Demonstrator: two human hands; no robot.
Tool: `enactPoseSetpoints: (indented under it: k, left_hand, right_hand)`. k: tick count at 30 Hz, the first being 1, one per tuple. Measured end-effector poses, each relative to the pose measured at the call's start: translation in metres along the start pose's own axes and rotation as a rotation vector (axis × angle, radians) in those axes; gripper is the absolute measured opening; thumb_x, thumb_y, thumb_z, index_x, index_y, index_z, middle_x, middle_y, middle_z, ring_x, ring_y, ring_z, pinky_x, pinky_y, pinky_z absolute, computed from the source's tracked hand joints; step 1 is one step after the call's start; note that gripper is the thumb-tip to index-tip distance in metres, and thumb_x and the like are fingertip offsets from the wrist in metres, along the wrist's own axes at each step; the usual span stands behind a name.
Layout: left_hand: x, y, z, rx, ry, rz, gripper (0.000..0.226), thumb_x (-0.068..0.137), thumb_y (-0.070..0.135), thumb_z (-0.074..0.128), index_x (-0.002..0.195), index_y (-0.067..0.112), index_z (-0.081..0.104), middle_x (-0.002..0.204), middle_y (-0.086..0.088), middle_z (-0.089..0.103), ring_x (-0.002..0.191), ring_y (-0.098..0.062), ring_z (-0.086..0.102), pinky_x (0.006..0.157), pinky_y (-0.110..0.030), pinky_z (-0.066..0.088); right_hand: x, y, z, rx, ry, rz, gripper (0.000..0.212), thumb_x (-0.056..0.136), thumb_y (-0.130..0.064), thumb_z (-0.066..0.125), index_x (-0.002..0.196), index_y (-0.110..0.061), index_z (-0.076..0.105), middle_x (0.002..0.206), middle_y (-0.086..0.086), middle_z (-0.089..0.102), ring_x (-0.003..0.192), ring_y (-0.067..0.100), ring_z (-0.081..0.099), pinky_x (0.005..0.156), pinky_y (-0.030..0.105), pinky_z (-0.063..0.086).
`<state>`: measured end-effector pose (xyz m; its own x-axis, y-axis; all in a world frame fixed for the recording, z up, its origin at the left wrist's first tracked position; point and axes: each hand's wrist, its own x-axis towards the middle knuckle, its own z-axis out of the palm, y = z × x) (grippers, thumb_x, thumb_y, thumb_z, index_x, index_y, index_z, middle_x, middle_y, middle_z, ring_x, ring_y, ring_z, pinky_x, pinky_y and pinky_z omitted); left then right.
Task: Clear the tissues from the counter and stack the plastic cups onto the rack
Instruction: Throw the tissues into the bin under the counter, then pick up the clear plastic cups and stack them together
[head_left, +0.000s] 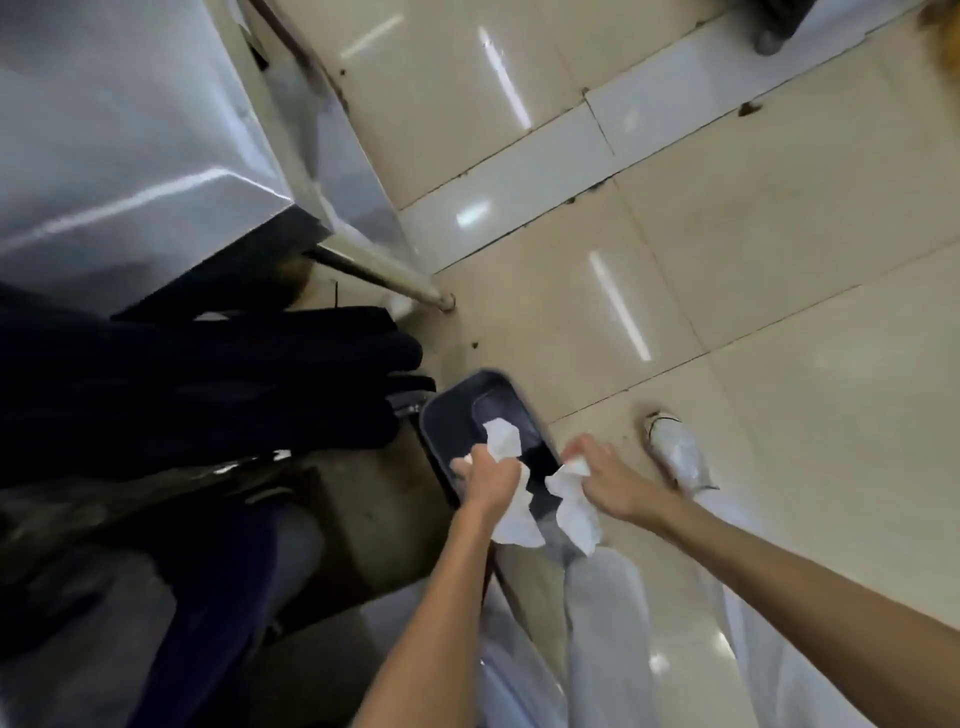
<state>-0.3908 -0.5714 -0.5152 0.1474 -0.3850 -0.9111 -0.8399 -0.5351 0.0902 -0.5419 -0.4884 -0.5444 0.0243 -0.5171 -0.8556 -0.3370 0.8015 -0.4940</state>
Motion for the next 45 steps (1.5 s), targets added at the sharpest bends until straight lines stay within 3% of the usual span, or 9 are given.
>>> enactPoseSetpoints:
  k: [3, 10, 13, 15, 18, 24, 33, 40, 45]
  left_hand:
    - [0.074, -0.007, 0.027, 0.156, 0.053, 0.111, 0.051, 0.102, 0.012, 0.042, 0.151, 0.011, 0.029, 0.155, -0.015, 0.014, 0.138, -0.033, 0.027, 0.114, -0.044, 0.029]
    - [0.194, -0.051, 0.039, 0.399, 0.126, 0.496, 0.042, 0.100, 0.001, 0.048, 0.138, 0.017, 0.049, 0.135, -0.009, 0.039, 0.111, -0.024, 0.050, 0.093, -0.031, 0.043]
    - [0.225, -0.065, 0.040, 0.759, 0.032, 0.443, 0.056, 0.102, 0.017, 0.050, 0.155, 0.024, 0.033, 0.154, -0.014, 0.033, 0.136, -0.034, 0.040, 0.108, -0.048, 0.042]
    - [0.232, -0.068, 0.038, 1.042, -0.090, 0.309, 0.067, 0.106, 0.034, 0.047, 0.163, 0.031, 0.012, 0.170, -0.014, 0.011, 0.157, -0.037, 0.007, 0.124, -0.056, 0.016]
    - [0.218, -0.068, 0.034, 1.112, -0.188, 0.199, 0.060, 0.109, 0.039, 0.039, 0.163, 0.034, 0.014, 0.173, -0.008, 0.001, 0.159, -0.034, -0.008, 0.126, -0.056, 0.003]
    - [0.123, -0.047, 0.010, 0.870, -0.128, 0.213, 0.040, 0.110, 0.033, 0.035, 0.124, 0.013, 0.066, 0.128, -0.015, 0.068, 0.117, -0.036, 0.063, 0.099, -0.044, 0.051]
    - [-0.143, -0.006, -0.046, 0.385, -0.042, 0.197, 0.036, 0.106, 0.020, 0.042, 0.098, -0.005, 0.067, 0.109, -0.028, 0.072, 0.107, -0.046, 0.065, 0.090, -0.045, 0.051]
    - [-0.313, -0.029, -0.050, -0.019, 0.221, 0.187, 0.037, 0.108, 0.023, 0.041, 0.089, 0.000, 0.063, 0.091, -0.018, 0.071, 0.091, -0.038, 0.065, 0.084, -0.046, 0.052]
    - [-0.413, -0.086, -0.018, -0.317, 0.351, 0.102, 0.034, 0.108, 0.018, 0.043, 0.082, 0.001, 0.060, 0.083, -0.016, 0.069, 0.084, -0.034, 0.065, 0.075, -0.042, 0.048]
  right_hand:
    - [0.063, 0.022, 0.041, -0.095, -0.030, -0.099, 0.051, 0.089, 0.006, 0.051, 0.132, -0.020, 0.045, 0.134, 0.011, 0.043, 0.114, 0.029, 0.050, 0.094, 0.035, 0.046]
    - [0.156, 0.056, 0.109, -0.305, 0.046, -0.255, 0.052, 0.089, 0.004, 0.052, 0.134, -0.021, 0.050, 0.132, 0.012, 0.045, 0.121, 0.032, 0.047, 0.094, 0.037, 0.046]
    - [0.170, 0.071, 0.127, -0.408, -0.074, -0.202, 0.079, 0.091, -0.003, 0.056, 0.155, -0.031, 0.021, 0.162, 0.014, 0.009, 0.149, 0.036, 0.011, 0.116, 0.044, 0.033]
    - [0.167, 0.071, 0.128, -0.520, -0.260, -0.089, 0.081, 0.095, -0.014, 0.056, 0.157, -0.035, 0.010, 0.165, 0.013, -0.015, 0.151, 0.037, -0.009, 0.120, 0.051, 0.024]
    - [0.147, 0.060, 0.117, -0.627, -0.359, -0.085, 0.046, 0.101, -0.018, 0.048, 0.146, -0.013, 0.043, 0.156, 0.019, 0.034, 0.140, 0.035, 0.037, 0.109, 0.041, 0.038]
    - [0.049, 0.044, 0.040, -0.467, -0.116, -0.141, 0.032, 0.102, -0.017, 0.041, 0.121, -0.010, 0.066, 0.122, 0.011, 0.070, 0.110, 0.033, 0.064, 0.087, 0.037, 0.050]
    - [-0.166, -0.007, -0.153, -0.374, 0.138, 0.096, 0.031, 0.097, -0.012, 0.042, 0.100, -0.011, 0.073, 0.103, 0.008, 0.075, 0.098, 0.030, 0.067, 0.087, 0.038, 0.052]
    - [-0.267, -0.100, -0.224, -0.438, 0.107, -0.047, 0.034, 0.097, -0.027, 0.041, 0.089, -0.017, 0.073, 0.091, 0.000, 0.073, 0.090, 0.020, 0.066, 0.076, 0.031, 0.047]
    - [-0.297, -0.173, -0.208, -0.704, 0.074, -0.214, 0.039, 0.100, -0.023, 0.036, 0.089, -0.011, 0.072, 0.095, 0.002, 0.072, 0.096, 0.024, 0.066, 0.089, 0.037, 0.051]
